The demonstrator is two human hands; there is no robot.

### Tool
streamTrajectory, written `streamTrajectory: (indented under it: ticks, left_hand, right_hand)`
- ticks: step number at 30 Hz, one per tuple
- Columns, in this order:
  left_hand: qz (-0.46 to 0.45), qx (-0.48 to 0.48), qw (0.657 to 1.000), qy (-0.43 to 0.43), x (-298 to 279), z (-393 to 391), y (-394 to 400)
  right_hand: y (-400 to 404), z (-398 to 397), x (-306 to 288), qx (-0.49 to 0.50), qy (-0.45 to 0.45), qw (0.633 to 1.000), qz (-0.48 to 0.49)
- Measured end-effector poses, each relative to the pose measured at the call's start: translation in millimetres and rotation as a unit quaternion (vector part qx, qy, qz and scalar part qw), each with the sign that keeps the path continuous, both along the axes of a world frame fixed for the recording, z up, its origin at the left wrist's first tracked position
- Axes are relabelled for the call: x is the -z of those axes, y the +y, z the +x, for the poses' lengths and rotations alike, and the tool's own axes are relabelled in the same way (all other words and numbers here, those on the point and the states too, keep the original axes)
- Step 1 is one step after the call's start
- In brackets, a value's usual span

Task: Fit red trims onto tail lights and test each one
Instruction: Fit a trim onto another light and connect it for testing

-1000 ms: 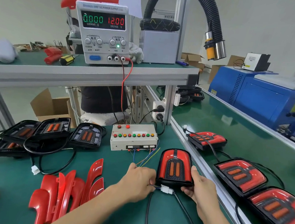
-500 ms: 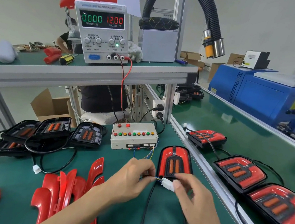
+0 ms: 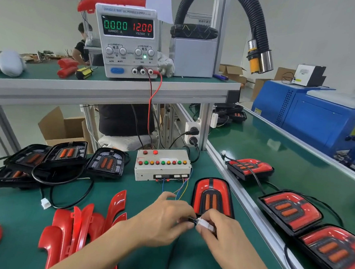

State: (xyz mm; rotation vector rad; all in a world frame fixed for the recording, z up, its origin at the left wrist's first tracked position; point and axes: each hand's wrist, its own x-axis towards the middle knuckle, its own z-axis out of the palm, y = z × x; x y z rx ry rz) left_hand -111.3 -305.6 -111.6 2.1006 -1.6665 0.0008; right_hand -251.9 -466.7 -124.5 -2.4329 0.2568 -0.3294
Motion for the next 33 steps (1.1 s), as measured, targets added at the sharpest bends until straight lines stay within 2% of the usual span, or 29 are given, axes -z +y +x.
streamTrajectory:
  ticks: [3, 9, 19, 28, 33]
  left_hand:
    - [0.036, 0.016, 0.999, -0.029, -4, 1, -1]
    - [0.019, 0.061, 0.998, 0.014, -14, 4, 3]
    - [0.014, 0.078, 0.997, 0.023, -12, 6, 7]
    - [0.002, 0.06, 0.998, 0.025, -11, 10, 12]
    - [0.005, 0.063, 0.998, 0.026, -11, 11, 15]
  right_hand:
    - [2, 0, 2, -0.022, -0.009, 0.999, 0.021]
    - [5, -3, 4, -0.048, -0.049, 0.997, -0.024]
    - [5, -1, 5, -0.053, -0.07, 0.996, -0.028]
    - [0, -5, 1, -0.079, -0.044, 0.995, 0.036]
    - [-3, -5, 2, -0.028, -0.047, 0.997, 0.052]
